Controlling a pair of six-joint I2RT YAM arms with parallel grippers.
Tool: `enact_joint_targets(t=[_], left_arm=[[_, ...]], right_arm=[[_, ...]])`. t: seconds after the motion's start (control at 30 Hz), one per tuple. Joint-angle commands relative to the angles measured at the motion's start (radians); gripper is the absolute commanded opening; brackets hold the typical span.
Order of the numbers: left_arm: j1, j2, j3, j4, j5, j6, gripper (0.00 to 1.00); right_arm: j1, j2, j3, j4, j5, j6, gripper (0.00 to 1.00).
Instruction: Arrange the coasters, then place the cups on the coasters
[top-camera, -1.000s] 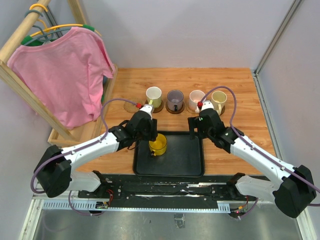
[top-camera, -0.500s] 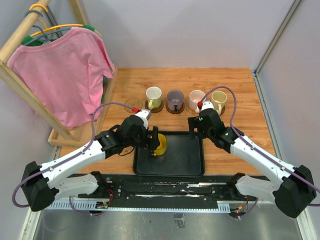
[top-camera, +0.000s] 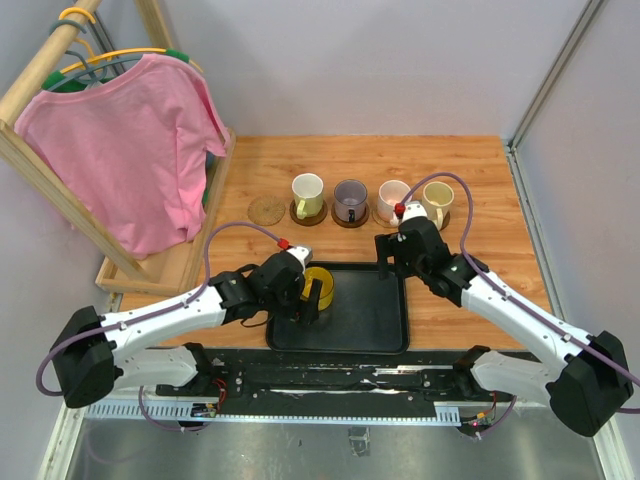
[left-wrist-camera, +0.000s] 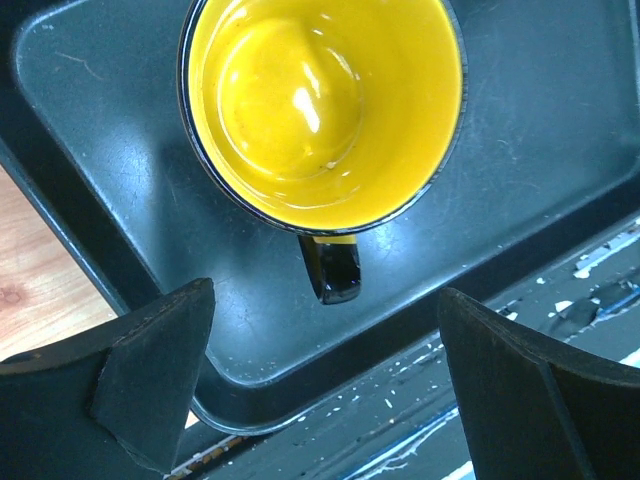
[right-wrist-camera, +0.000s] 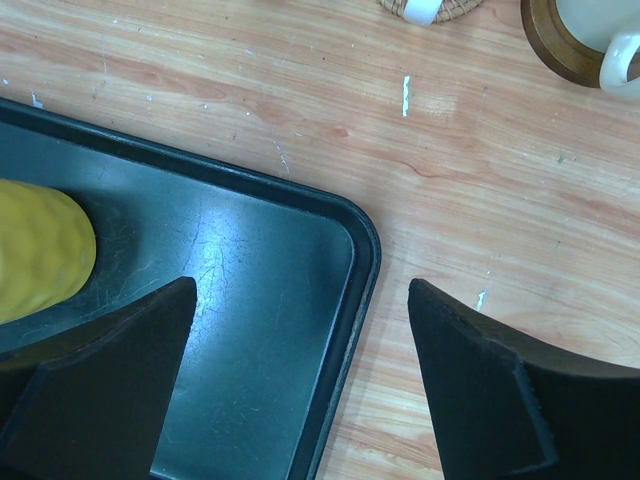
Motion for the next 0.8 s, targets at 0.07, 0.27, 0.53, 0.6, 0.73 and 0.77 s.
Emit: enact_joint_targets(t=[0.07, 0.27, 0.53, 0.6, 0.73, 0.77], left_arm=[[-0.011, 0.029, -0.037, 0.107, -0.065, -0.002, 0.9], [-0.012, 0.047, -0.069, 0.2, -0.093, 0.017, 0.79], [-0.013, 0.096, -0.078, 0.251, -0.114, 0.036, 0.7], [-0.014, 0.104, -0.077, 0.253, -0.116, 0.037, 0.67], [-0.016, 0.109, -0.082, 0.25, -0.121, 0.034, 0.58], [-0.016, 0.11, -0.084, 0.25, -0.124, 0.032, 0.55]], right_arm=[[-0.002, -0.036, -0.013, -0.003, 0.016, 0.012, 0.88], [-0.003, -0.025, -0.014, -0.002, 0.011, 0.015, 0.88], [-0.002, -0.016, -0.016, 0.005, 0.012, 0.015, 0.88], [-0.003, -0.015, -0.017, 0.004, 0.012, 0.017, 0.88], [-0.002, -0.012, -0.019, 0.008, 0.011, 0.019, 0.88], [-0.002, -0.012, -0.019, 0.009, 0.01, 0.019, 0.88]])
